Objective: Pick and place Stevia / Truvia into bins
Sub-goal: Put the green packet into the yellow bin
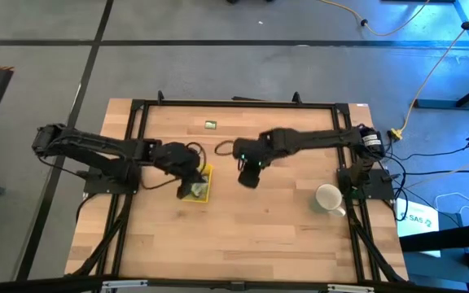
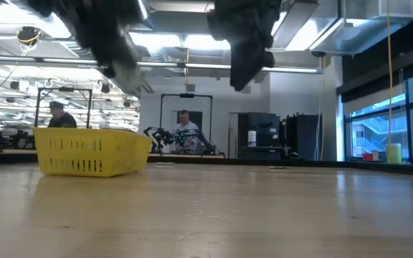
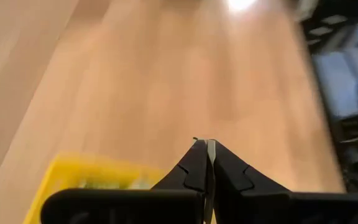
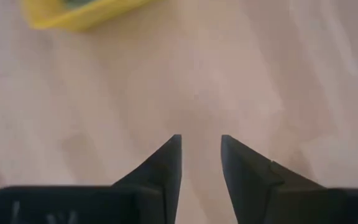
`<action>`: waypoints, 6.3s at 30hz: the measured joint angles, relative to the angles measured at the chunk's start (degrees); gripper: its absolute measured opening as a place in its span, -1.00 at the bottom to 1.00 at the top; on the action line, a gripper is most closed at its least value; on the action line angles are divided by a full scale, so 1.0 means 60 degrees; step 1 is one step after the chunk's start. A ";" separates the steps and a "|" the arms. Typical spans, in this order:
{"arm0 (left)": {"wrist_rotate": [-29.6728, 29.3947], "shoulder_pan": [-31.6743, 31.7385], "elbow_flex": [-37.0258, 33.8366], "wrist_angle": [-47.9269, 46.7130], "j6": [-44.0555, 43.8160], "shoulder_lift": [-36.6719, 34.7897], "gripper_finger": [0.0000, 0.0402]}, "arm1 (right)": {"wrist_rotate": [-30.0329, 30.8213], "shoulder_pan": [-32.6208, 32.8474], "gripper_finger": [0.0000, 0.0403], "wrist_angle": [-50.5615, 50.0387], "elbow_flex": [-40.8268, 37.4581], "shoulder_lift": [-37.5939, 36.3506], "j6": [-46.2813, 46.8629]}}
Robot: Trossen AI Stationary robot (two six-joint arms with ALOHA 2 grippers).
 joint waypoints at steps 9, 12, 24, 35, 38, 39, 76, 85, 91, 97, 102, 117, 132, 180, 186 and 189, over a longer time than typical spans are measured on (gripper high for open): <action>0.0666 0.1540 -0.0255 -0.0531 -0.1076 0.1135 -0.97 | 0.0131 -0.1626 -0.43 -0.0839 0.0004 0.0000 -0.1336; 0.1189 0.1872 -0.0259 -0.0600 -0.1305 0.1589 -0.97 | 0.0549 -0.2111 -0.43 -0.1350 0.0004 0.0000 -0.1953; 0.1374 0.2632 -0.0270 -0.0593 -0.1508 0.2106 -0.66 | 0.0701 -0.3534 -0.43 -0.1628 0.0004 0.0000 -0.3842; 0.1370 0.3389 -0.0270 -0.0185 -0.1528 0.0450 -0.51 | 0.0680 -0.4927 -0.43 -0.1409 -0.0037 -0.0003 -0.3766; 0.1312 0.3446 -0.0266 0.0007 -0.1529 0.0094 -0.53 | 0.0660 -0.5268 -0.43 -0.0799 -0.0547 -0.0029 -0.3640; 0.1305 0.3450 -0.0266 0.0052 -0.1529 -0.0011 -0.53 | 0.0596 -0.5372 -0.43 -0.0651 -0.0801 -0.0021 -0.3577; 0.1258 0.3450 -0.0255 0.1690 -0.1511 -0.0291 -0.56 | -0.0196 -0.6352 -0.58 0.4025 -0.5719 -0.0065 -0.2961; 0.1262 0.3450 -0.0255 0.1722 -0.1509 -0.0291 -0.56 | -0.0141 -0.6358 -0.94 0.3982 -0.5737 -0.0044 -0.3004; 0.1262 0.3450 -0.0255 0.1721 -0.1516 -0.0291 -0.56 | -0.0052 -0.6351 -0.98 0.3908 -0.5723 -0.0030 -0.2992; 0.1318 0.3437 -0.0255 0.1720 -0.1213 -0.0291 -0.56 | -0.0226 -0.6289 -0.99 0.2673 -0.5108 0.0029 -0.3076; 0.1324 0.3308 -0.0259 0.1814 0.0027 -0.0291 -0.56 | -0.1660 -0.5947 -0.99 0.2058 -0.4237 -0.0262 -0.3268; 0.1214 0.2332 -0.0262 0.2826 0.4008 -0.0240 -0.42 | -0.7785 -0.3178 -1.00 0.1774 -0.1158 -0.0437 -0.3254; 0.0840 0.1147 -0.0262 0.4445 0.6437 -0.0250 -0.25 | -0.7862 -0.1292 -1.00 0.2389 0.0321 -0.0451 -0.1970; 0.0879 0.0007 -0.0262 0.5718 0.5981 0.0368 -0.79 | -0.6971 -0.0956 -1.00 0.3902 0.0321 -0.0401 -0.0071; 0.0869 0.0007 -0.0262 0.5633 0.5973 0.0361 -0.96 | -0.6978 -0.0956 -0.97 0.3991 0.0321 -0.0397 -0.0610; 0.0828 0.0007 -0.0262 0.5560 0.5678 0.0361 -0.94 | -0.6982 -0.0960 -0.88 0.3799 0.0321 -0.0397 -0.1014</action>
